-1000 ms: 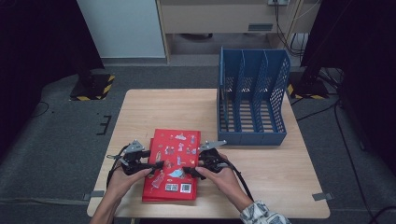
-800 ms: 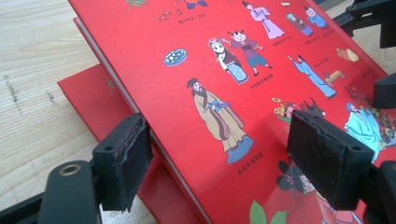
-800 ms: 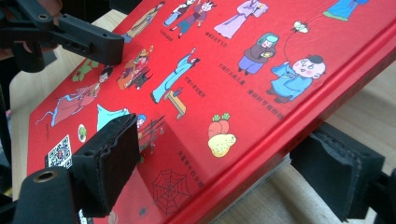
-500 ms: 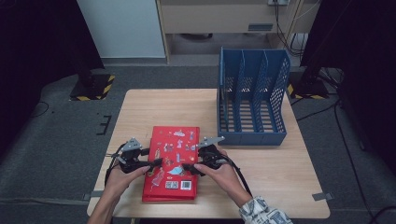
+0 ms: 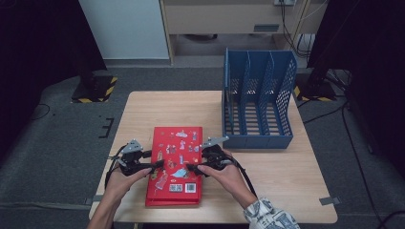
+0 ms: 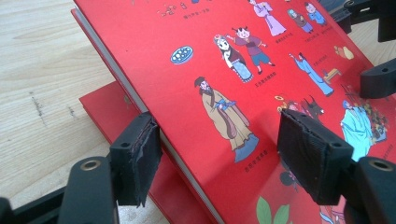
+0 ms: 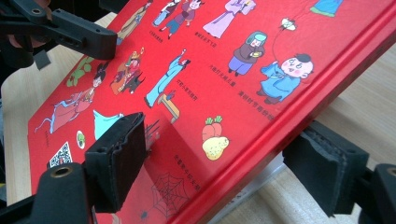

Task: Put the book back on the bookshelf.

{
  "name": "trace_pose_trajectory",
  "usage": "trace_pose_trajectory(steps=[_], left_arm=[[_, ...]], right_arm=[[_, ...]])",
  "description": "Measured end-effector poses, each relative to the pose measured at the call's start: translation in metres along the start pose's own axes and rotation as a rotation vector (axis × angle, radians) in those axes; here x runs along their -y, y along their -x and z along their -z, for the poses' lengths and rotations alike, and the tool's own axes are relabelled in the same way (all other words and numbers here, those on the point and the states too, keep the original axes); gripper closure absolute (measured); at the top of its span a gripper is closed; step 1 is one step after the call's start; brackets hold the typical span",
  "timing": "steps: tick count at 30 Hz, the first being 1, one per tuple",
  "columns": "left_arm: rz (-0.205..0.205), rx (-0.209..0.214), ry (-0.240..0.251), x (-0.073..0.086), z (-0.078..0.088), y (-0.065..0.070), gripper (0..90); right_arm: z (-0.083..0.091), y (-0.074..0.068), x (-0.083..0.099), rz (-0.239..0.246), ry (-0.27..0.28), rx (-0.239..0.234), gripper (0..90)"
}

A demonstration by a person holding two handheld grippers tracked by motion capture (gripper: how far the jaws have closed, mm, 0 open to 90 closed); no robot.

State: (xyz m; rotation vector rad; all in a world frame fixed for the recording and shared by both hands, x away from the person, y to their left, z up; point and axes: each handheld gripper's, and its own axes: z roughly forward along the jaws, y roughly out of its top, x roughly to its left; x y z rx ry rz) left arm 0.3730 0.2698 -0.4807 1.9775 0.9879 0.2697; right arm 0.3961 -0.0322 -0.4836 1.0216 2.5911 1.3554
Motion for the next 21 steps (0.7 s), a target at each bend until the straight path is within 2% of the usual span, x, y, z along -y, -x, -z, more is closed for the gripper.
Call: trace_pose_trajectory(steps=[13, 21], left_arm=[[-0.011, -0.023, 0.0, -0.01, 0.007, -0.001, 35.7], [-0.034, -0.048, -0.005, -0.024, 0.011, -0.004, 40.4]], right_arm=[[0.005, 0.001, -0.014, 0.025, 0.007, 0.025, 28.3], [0.006, 0.004, -0.023, 0.032, 0.024, 0.044, 32.3]])
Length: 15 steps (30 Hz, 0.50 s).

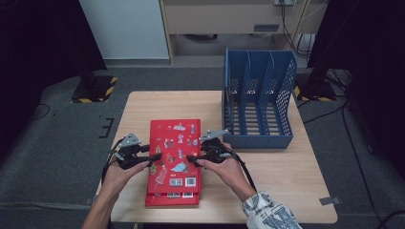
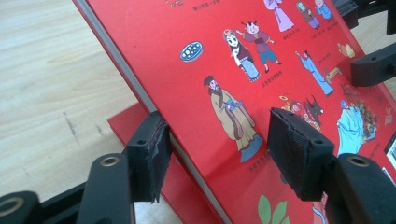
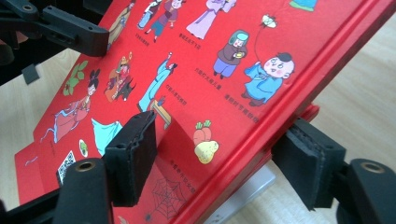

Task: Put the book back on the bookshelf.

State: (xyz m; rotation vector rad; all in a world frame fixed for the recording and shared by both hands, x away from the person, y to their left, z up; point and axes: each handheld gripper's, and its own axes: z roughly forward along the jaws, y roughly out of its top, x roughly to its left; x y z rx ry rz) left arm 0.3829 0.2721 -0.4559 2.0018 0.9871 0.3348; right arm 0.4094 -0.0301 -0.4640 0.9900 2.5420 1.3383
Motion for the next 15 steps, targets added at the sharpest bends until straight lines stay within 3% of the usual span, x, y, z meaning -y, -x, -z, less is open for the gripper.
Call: trace_pose_trajectory(steps=[15], left_arm=[[-0.021, -0.029, 0.006, -0.026, 0.002, -0.013, 45.6]], right_arm=[[0.001, 0.009, -0.02, -0.005, 0.022, 0.027, 40.7]])
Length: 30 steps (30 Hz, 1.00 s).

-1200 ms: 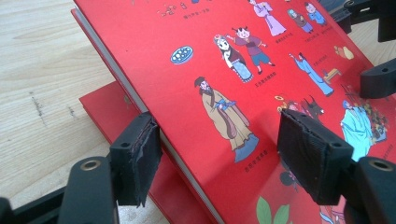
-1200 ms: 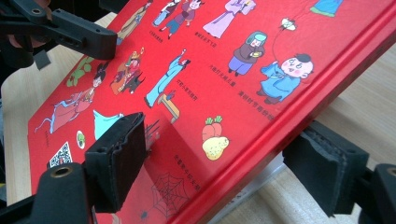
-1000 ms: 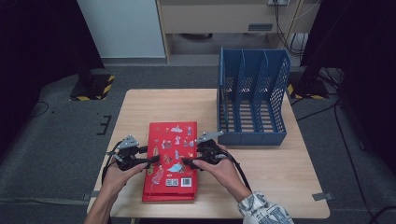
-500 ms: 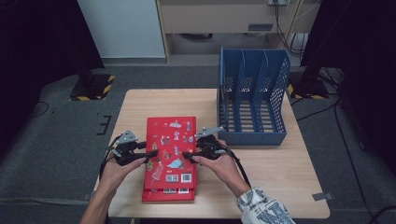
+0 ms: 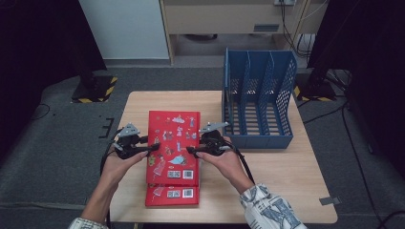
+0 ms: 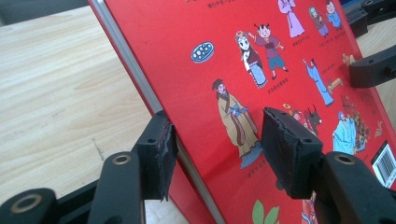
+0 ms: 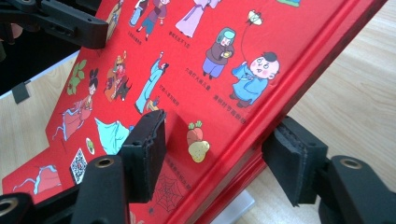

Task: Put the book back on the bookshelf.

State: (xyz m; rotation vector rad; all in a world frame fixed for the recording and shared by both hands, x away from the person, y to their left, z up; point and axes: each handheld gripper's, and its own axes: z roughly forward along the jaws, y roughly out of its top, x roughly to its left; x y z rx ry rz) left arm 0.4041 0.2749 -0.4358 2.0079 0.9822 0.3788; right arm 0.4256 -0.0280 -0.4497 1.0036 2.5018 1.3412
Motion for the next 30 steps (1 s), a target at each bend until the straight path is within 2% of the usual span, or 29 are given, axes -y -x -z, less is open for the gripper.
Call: trace_pose_trajectory(steps=[8, 11, 17, 21, 30], left_arm=[[-0.008, 0.002, -0.012, -0.009, 0.002, -0.011, 48.1], [-0.023, -0.004, -0.016, -0.014, 0.002, -0.014, 48.5], [-0.026, -0.025, -0.012, -0.021, 0.002, -0.021, 50.2], [-0.03, -0.026, -0.002, -0.024, 0.003, -0.024, 52.4], [-0.043, -0.046, 0.002, -0.037, 0.0, -0.033, 53.7]], right_arm=[[-0.005, 0.006, -0.012, 0.001, 0.007, -0.004, 43.6], [-0.006, 0.007, -0.017, 0.006, 0.014, 0.006, 44.9], [-0.007, 0.01, -0.03, 0.025, 0.017, 0.023, 49.4], [-0.008, 0.013, -0.037, 0.042, 0.006, 0.035, 49.8], [-0.013, 0.018, -0.047, 0.046, 0.016, 0.069, 50.3]])
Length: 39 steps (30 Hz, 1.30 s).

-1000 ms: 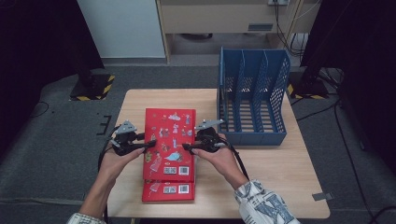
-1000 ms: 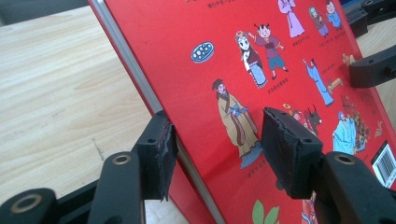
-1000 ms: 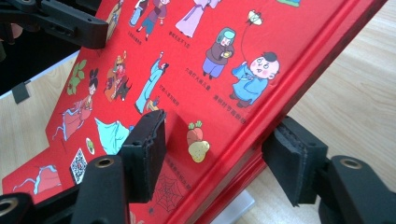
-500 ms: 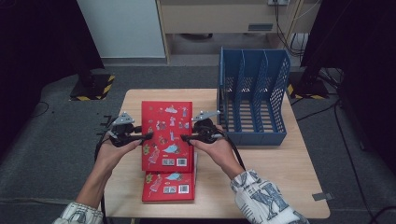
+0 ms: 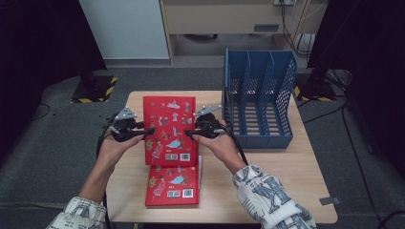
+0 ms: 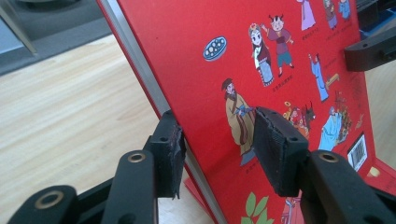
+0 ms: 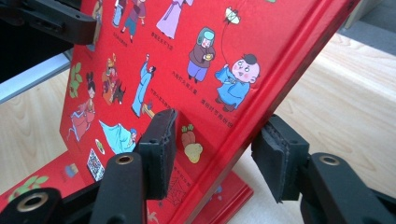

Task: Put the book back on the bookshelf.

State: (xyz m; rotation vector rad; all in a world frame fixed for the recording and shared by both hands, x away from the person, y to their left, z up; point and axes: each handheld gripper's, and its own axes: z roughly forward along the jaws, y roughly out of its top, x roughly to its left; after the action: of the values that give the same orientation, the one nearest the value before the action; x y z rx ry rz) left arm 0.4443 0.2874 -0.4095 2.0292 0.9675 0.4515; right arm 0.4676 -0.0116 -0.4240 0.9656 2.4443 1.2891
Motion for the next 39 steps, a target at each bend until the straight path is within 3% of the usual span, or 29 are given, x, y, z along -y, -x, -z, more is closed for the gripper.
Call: trace_pose_trajectory(steps=[5, 13, 24, 39], left_arm=[[0.005, -0.011, 0.006, -0.002, -0.002, -0.003, 54.3], [-0.01, -0.042, 0.045, 0.007, 0.012, 0.012, 54.8], [-0.022, -0.065, 0.083, 0.022, 0.029, 0.028, 54.9], [-0.042, -0.054, 0.099, 0.038, 0.044, 0.041, 51.1]], right_arm=[[-0.002, 0.0, -0.004, 0.022, 0.008, 0.028, 50.4], [0.008, -0.014, 0.001, 0.082, 0.037, 0.052, 52.1], [0.026, -0.032, 0.011, 0.095, 0.104, 0.02, 58.6], [0.047, -0.062, 0.016, 0.141, 0.113, -0.043, 57.0]])
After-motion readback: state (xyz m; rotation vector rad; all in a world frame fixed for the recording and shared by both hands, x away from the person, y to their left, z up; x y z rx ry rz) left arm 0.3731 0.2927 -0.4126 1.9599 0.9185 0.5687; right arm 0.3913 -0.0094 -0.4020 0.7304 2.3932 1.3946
